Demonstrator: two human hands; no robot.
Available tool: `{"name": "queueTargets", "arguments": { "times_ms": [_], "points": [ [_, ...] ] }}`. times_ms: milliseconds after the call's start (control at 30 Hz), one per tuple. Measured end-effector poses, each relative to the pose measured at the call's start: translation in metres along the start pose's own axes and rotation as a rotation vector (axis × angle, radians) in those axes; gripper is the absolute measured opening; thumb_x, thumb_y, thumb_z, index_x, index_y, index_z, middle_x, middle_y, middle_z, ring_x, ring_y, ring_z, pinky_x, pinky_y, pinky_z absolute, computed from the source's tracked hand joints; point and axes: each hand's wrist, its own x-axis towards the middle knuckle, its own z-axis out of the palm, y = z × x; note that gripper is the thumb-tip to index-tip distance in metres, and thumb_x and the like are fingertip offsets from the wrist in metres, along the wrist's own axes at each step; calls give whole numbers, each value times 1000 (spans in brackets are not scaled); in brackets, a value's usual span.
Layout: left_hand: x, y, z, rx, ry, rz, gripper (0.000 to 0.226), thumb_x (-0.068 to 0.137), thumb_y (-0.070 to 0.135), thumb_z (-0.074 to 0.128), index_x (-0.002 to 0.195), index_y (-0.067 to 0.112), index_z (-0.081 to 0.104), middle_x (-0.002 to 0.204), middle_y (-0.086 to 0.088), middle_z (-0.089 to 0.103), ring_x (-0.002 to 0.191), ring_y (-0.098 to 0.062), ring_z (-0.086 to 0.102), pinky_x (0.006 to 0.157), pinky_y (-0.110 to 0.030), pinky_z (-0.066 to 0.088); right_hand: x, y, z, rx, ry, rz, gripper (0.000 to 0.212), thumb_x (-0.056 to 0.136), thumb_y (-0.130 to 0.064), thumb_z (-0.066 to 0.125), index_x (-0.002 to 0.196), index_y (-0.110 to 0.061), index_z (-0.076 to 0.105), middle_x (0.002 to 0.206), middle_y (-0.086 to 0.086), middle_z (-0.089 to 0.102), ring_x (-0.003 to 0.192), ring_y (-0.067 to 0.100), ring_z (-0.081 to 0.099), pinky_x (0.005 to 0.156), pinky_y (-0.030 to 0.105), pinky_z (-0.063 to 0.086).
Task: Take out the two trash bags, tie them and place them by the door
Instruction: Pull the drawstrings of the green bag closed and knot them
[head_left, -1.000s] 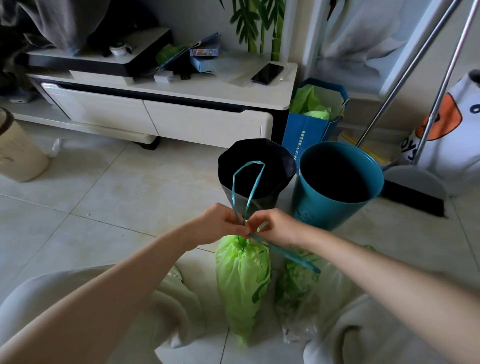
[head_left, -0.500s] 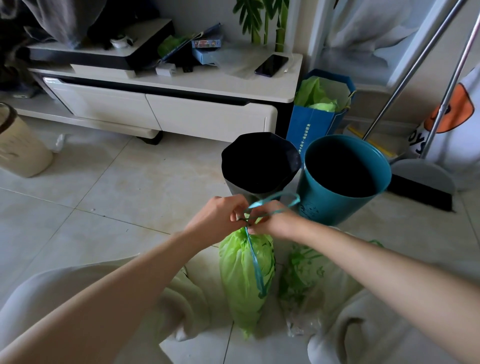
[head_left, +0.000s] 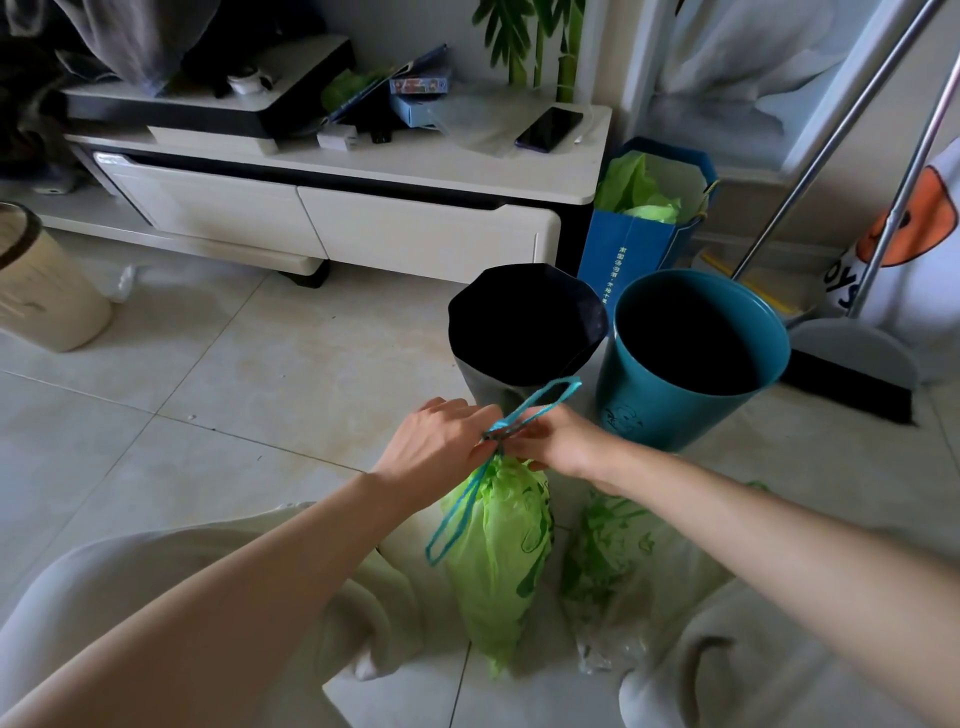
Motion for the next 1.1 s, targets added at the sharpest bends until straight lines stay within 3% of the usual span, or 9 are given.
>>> {"name": "queueTargets", "arguments": {
  "times_ms": [133, 267, 367, 500, 600, 733, 833, 1000, 1100],
  "points": [
    [-1, -2, 0, -67, -87, -94, 15, 87, 31, 55, 86, 16, 56, 68, -3, 61, 62, -28, 56, 57, -30, 44, 1, -1, -5, -20, -15, 27, 12, 83, -13, 69, 86, -23, 71, 76, -11, 66, 72, 2, 58, 68, 16, 44],
    [1, -2, -1, -190, -210, -205, 12, 89, 31, 58, 84, 28, 47, 80, 1, 64, 73, -24, 58, 64, -38, 49, 3, -2, -8, -88, 11, 6, 15, 79, -16, 73, 72, -29, 69, 75, -12, 67, 78, 5, 61, 77, 23, 47],
    [3, -3, -2, -257, -201, -209, 12, 87, 30, 62, 85, 29, 50, 81, 3, 67, 75, -22, 62, 66, -40, 52, 5, -3, -7, -274, 116, -106, 7, 74, -22, 75, 80, -22, 70, 82, -7, 62, 81, 14, 60, 76, 33, 50],
    [4, 0, 0, -308, -162, -202, 10, 87, 27, 62, 91, 22, 56, 83, 0, 70, 76, -24, 64, 66, -41, 53, -2, -11, -4, -559, 151, -348, 12, 76, -24, 71, 75, -29, 60, 87, -6, 50, 83, 10, 50, 64, 14, 35],
    [5, 0, -2, -345, -134, -236, 12, 85, 24, 67, 85, 22, 56, 83, 0, 71, 78, -21, 66, 71, -38, 54, -3, -18, -3, -337, 144, -182, 13, 82, -24, 64, 72, -17, 60, 70, -8, 53, 65, 8, 49, 59, 20, 35],
    [6, -7, -1, -417, -151, -350, 13, 81, 22, 72, 83, 13, 63, 80, 0, 71, 81, -19, 66, 79, -39, 53, 1, -22, -2, -234, 22, 17, 34, 88, -26, 47, 57, -18, 33, 56, 0, 29, 56, 16, 30, 58, 32, 23],
    [7, -10, 1, -459, -184, -383, 14, 79, 26, 74, 82, 16, 65, 79, 2, 71, 80, -17, 66, 78, -41, 53, 3, -21, -6, -367, -18, 29, 32, 79, -38, 43, 59, -14, 39, 61, 7, 35, 60, 18, 35, 60, 32, 28],
    [8, -10, 2, -490, -198, -419, 13, 78, 28, 75, 79, 18, 66, 79, 2, 71, 80, -17, 66, 78, -41, 54, 4, -28, -24, -541, -80, 22, 36, 75, -41, 54, 53, -17, 40, 54, -2, 36, 55, 15, 36, 55, 32, 28],
    [8, -13, 1, -470, -199, -461, 13, 78, 28, 74, 76, 19, 65, 78, -2, 71, 79, -21, 66, 77, -43, 54, 0, -37, -35, -277, -87, 35, 24, 82, -27, 60, 63, -13, 53, 66, 8, 42, 65, 16, 42, 64, 31, 32]
  ]
}}
